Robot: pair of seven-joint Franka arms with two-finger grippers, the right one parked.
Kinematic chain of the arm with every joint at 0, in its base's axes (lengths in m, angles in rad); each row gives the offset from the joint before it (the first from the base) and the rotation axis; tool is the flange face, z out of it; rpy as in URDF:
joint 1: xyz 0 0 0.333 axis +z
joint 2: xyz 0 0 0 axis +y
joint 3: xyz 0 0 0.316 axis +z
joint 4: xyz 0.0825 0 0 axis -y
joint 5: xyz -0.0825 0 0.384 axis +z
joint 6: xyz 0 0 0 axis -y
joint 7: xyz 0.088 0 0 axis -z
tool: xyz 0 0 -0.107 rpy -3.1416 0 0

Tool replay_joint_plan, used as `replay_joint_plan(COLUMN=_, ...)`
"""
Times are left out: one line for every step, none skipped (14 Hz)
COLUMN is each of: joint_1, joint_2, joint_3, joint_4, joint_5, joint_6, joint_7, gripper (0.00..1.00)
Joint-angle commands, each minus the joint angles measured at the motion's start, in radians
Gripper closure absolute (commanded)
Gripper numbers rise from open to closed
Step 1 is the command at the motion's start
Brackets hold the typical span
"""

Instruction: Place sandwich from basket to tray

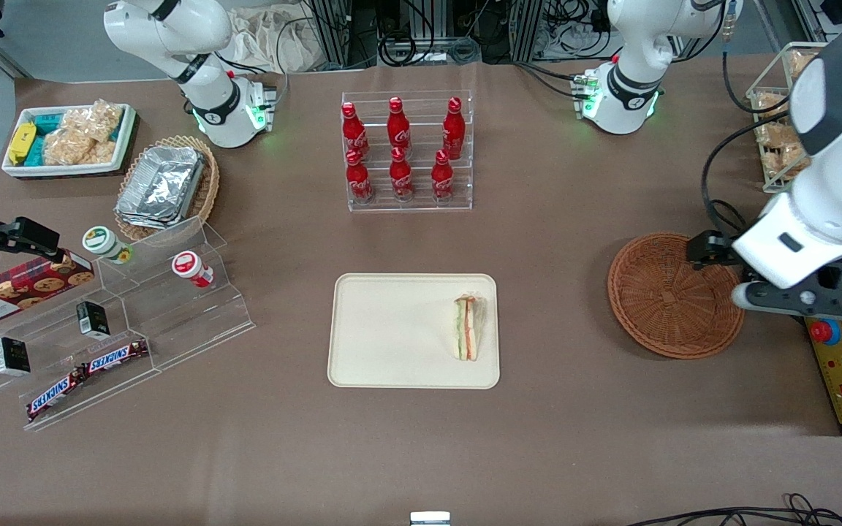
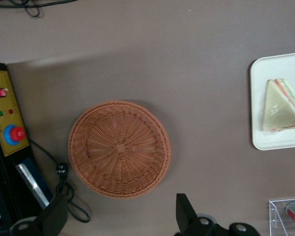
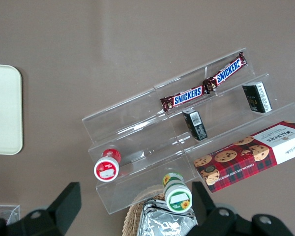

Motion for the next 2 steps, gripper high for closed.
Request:
replay_joint_plan(joint_1=-0.012, joint_2=-0.016, joint_3=0.037, joint_4=-0.011, joint_5=-0.013, joint_6=-0.012, joint_7=0.014, gripper=0.01)
replay_joint_plan(joint_1=-0.012, joint_2=-0.019, joint_3=0.043, joint_4=-0.010, joint_5=-0.013, joint_6=-0.014, joint_7=0.015, gripper=0.01)
